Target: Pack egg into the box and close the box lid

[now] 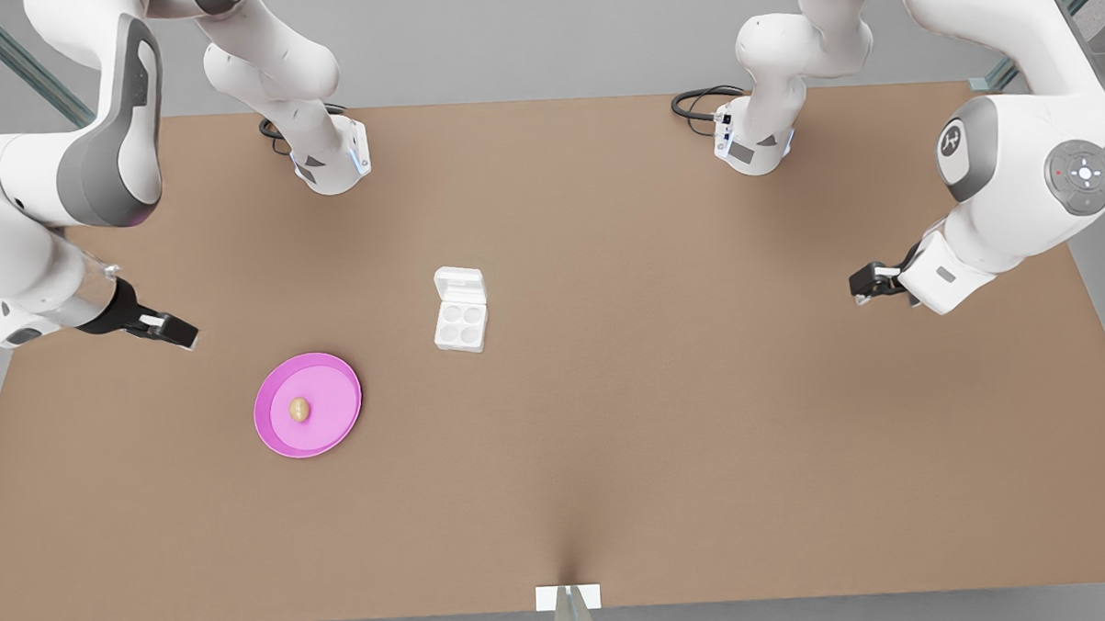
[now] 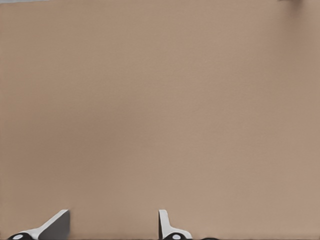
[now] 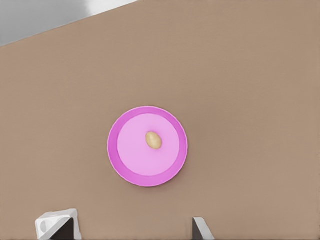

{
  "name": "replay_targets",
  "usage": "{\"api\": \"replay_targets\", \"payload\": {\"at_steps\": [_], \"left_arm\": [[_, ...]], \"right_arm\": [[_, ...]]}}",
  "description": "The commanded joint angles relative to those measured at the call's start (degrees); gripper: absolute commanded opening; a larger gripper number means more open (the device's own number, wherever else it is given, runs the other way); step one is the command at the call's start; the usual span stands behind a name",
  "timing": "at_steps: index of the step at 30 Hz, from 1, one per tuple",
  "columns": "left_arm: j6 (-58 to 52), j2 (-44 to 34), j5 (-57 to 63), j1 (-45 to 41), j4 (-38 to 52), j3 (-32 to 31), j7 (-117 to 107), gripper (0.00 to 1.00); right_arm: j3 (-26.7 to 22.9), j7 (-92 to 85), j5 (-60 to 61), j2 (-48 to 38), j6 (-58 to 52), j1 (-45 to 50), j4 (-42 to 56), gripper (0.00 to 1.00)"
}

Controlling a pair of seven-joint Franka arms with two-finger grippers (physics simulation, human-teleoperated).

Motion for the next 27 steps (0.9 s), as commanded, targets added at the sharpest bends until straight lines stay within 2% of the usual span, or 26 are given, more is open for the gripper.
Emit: {"api": "replay_targets", "payload": {"at_steps": [1,7,8,9,10,11,12,13,14,15,16,17,18,20,21,22,23,25,27], "left_arm": [[-0.06,0.03,0.37,-0.02,-0.06,0.00,0.07,1.00],[-4.81,1.96,0.63,-0.02,0.73,1.50,0.07,1.00],[-5.16,1.87,0.55,-0.02,0.73,1.50,0.86,1.00],[-5.16,1.79,0.55,-0.02,0.81,1.50,0.86,1.00],[-5.25,1.61,0.55,-0.02,0.81,1.50,0.69,1.00],[-5.25,1.52,0.55,-0.02,0.81,1.50,0.60,1.00],[-5.25,1.44,0.63,-0.02,0.81,1.50,0.60,1.00],[-5.77,1.43,0.63,-0.02,0.81,1.50,0.60,1.00],[-5.95,1.52,0.63,-0.02,0.81,1.50,0.60,1.00],[-6.30,1.61,0.72,-0.02,0.73,1.50,0.69,1.00],[-6.30,1.70,0.81,-0.02,0.73,1.50,0.86,1.00],[-6.39,1.79,0.81,-0.02,0.73,1.50,0.60,1.00],[-6.39,1.79,0.81,-0.02,0.73,1.50,0.42,1.00],[-7.09,3.10,0.81,-0.11,0.73,1.23,-0.01,1.00],[-6.21,4.42,0.55,-0.11,0.73,1.06,0.16,1.00],[-6.04,5.21,0.46,-0.11,0.90,1.06,0.16,1.00],[-6.04,5.92,0.37,-0.11,1.43,1.06,0.16,1.00],[-6.04,5.92,0.46,-0.11,1.43,1.14,0.16,1.00],[-6.04,5.92,0.37,-0.11,1.43,1.06,0.16,1.00]], "right_arm": [[0.01,0.09,0.00,0.00,-0.01,0.17,0.01,1.00],[-0.17,0.09,0.00,0.44,0.61,0.08,-0.17,1.00],[-0.26,0.09,0.00,-0.17,1.22,-1.41,-2.36,1.00],[-0.35,0.00,0.00,-5.61,7.01,-1.67,-11.58,1.00],[-2.63,-1.57,0.18,-9.23,13.96,-4.13,-20.64,1.00],[-4.21,-7.12,0.09,-8.96,9.25,-4.22,-20.21,1.00],[-4.30,-7.21,-0.35,-4.66,-3.25,-4.05,-13.27,1.00],[-3.51,-8.17,-0.79,1.93,-2.82,-3.43,-10.54,1.00],[-3.42,-13.35,-0.88,5.01,-1.68,-3.87,-9.92,1.00],[-4.30,-13.28,11.33,7.73,-1.76,-9.31,-8.08,1.00],[-4.04,-17.66,16.43,11.33,-2.29,-10.99,-3.95,1.00],[-3.95,-17.84,15.12,12.40,-0.19,-9.85,-4.21,1.00],[-3.60,-21.27,13.27,9.77,9.56,-8.01,-10.09,1.00],[-4.47,-22.76,13.44,-1.49,36.36,-1.86,-33.11,1.00],[-13.87,-23.38,21.26,-3.77,42.87,6.92,-39.88,1.00],[-19.77,-25.66,23.55,-5.53,52.89,13.96,-46.13,1.00],[-20.30,-29.34,27.77,-7.20,60.72,16.25,-51.58,1.00],[-20.30,-38.84,28.83,-7.12,76.18,18.80,-57.82,1.00],[-16.26,-50.45,28.65,-4.40,89.63,20.03,-58.88,1.00]]}}
